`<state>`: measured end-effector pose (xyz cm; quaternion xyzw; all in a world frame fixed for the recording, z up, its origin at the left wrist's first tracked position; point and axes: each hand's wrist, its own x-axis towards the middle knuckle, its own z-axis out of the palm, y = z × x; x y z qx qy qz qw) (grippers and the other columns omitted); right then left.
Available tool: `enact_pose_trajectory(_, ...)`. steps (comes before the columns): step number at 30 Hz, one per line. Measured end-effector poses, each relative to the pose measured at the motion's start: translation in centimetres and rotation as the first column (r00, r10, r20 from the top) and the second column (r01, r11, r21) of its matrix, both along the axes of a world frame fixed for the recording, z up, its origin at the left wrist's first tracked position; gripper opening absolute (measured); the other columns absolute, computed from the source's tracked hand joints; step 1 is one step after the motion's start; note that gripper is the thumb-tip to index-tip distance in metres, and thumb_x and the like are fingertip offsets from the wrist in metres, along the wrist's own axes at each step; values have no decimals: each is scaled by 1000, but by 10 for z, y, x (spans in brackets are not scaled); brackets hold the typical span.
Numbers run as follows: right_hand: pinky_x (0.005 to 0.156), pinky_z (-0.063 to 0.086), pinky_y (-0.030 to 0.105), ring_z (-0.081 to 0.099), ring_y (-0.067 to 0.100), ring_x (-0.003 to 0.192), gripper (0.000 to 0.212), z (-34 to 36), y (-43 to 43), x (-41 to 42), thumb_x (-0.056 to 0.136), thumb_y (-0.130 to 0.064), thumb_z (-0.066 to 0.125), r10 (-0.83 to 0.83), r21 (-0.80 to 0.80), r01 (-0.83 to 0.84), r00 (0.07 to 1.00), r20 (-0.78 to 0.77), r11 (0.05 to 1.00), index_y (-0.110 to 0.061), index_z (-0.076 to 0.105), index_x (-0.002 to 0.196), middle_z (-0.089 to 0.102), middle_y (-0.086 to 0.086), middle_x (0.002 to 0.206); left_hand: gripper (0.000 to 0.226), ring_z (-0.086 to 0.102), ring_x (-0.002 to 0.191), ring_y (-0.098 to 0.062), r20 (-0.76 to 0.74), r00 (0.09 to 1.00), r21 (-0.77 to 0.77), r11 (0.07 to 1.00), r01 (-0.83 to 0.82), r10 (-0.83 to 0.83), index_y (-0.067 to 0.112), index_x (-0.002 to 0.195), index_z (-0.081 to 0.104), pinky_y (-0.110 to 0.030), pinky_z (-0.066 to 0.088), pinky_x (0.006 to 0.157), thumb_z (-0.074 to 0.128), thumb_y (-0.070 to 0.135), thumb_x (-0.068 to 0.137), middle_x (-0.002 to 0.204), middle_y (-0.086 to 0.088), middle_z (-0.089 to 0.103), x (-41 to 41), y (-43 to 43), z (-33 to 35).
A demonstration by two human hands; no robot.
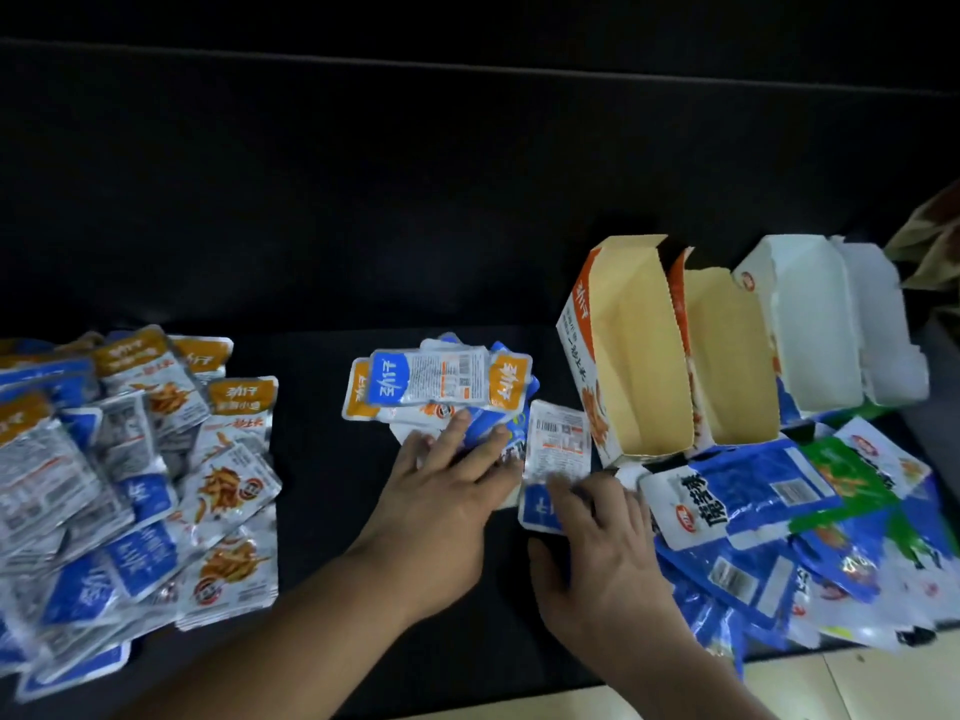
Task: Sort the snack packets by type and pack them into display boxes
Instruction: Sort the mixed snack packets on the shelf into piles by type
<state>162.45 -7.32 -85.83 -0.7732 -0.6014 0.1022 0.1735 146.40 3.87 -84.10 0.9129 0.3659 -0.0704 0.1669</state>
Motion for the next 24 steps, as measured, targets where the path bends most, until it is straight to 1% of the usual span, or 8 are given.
enact_pose_trajectory(3,101,46,62,57,31,119,47,-1,7,-1,85,-43,54,-32,-12,31,998,-48,999,-14,66,120,55,7,126,60,21,158,-28,167,986,45,999,14,-22,36,139,54,-56,30,122,69,15,85,160,11,43,-28,-11,-8)
enact_pose_trajectory(6,108,45,62,49,32,137,42,-2,7,-1,87,-39,60,-42,-47,39,997,-62,998,-13,65,119,58,7,137,47,42,149,-23,250,968,51,999,5,-18,33,115,69,-47,37,116,71,7,77,140,14,63,-49,-20,-12)
enact_pose_trajectory(10,118,40,43,27,18,153,59,3,10,-14,91,-45,62,-16,-90,6,993,-113,996,-19,50,143,42,-4,154,25,62,113,-15,411,911,147,987,-65,-1,28,94,72,-42,56,96,51,19,85,104,14,69,-58,-22,3)
enact_pose_trajectory(12,116,40,38,30,19,153,67,2,12,-19,91,-43,68,38,-83,-45,995,-91,996,-19,46,150,42,-2,158,24,56,111,-14,448,892,161,977,-143,57,26,109,70,-39,55,92,59,24,89,115,8,61,-55,-14,11)
enact_pose_trajectory(15,101,46,33,57,26,135,60,-3,16,-20,82,-35,82,55,-55,-56,998,-29,997,-12,63,135,60,4,143,76,19,155,-28,174,974,101,981,-167,148,40,155,32,-54,26,124,62,61,89,167,2,23,-49,2,11)
enact_pose_trajectory(17,89,50,28,67,23,119,49,1,19,-16,78,-33,85,56,-45,-57,998,-11,997,-15,70,122,66,0,131,90,3,160,-27,61,985,49,985,-166,163,43,161,13,-56,13,128,51,78,87,173,7,5,-49,10,2)
enact_pose_trajectory(20,77,56,30,71,21,103,38,6,25,-9,79,-32,85,61,-49,-60,998,19,997,-22,73,113,69,-5,121,73,52,139,-22,196,968,123,975,-184,158,29,143,57,-48,46,111,59,70,83,147,7,58,-58,18,-3)
enact_pose_trajectory(24,60,57,30,72,20,83,28,11,31,-9,82,-28,79,40,-48,-39,999,30,998,-26,72,108,71,-7,109,47,63,129,-19,300,950,165,976,-145,91,24,129,71,-45,58,99,72,47,88,134,7,69,-68,23,-5)
